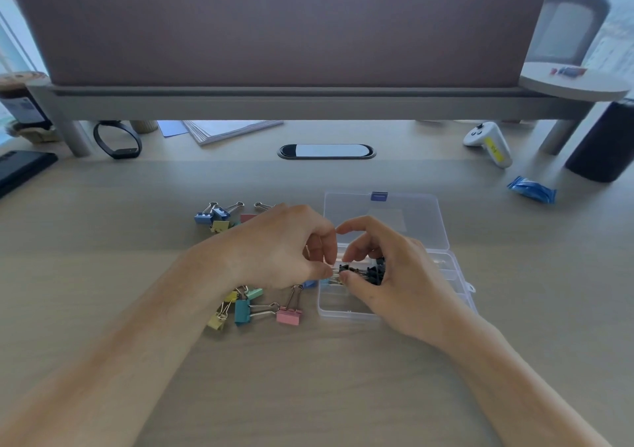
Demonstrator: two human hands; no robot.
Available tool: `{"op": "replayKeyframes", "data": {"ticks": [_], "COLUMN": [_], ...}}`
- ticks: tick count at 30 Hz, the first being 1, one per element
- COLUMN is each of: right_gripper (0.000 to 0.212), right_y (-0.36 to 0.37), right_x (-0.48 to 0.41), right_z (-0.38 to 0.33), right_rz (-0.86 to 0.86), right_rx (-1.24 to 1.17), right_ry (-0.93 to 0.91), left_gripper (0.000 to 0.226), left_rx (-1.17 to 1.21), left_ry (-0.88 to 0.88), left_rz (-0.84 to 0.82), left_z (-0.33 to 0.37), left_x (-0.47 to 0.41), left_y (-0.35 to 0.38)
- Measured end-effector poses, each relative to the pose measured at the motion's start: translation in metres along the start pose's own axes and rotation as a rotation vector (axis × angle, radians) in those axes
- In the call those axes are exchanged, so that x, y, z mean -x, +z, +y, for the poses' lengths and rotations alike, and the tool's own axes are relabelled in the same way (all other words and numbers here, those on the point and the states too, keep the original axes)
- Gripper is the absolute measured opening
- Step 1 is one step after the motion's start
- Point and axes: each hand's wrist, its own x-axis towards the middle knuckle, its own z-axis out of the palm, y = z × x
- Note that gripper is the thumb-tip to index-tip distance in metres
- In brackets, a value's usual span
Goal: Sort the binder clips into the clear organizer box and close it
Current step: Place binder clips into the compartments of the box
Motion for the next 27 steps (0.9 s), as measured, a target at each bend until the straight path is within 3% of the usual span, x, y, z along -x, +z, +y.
{"op": "replayKeyframes", "data": {"ticks": [8,16,27], "right_gripper": [0.033,0.024,0.017], "right_y": [0.000,-0.009,-0.032], "right_x": [0.004,0.013,0.022], "right_z": [-0.002,-0.011,0.007], "right_rz": [0.014,0.407,0.348], "right_rx": [0.038,0.003,0.111], "right_ry": [-0.028,-0.233,-0.133], "left_gripper": [0.008,0.007,0.016], "left_rx": [0.034,0.041,-0.041], "left_ry": [-0.002,0.032,0.038], "left_rz": [-0.004,0.057,0.072], "left_z": [-0.002,-0.005,-0.002], "left_x": [0.000,0.001,-0.002], "left_y": [0.000,-0.002,0.006]}}
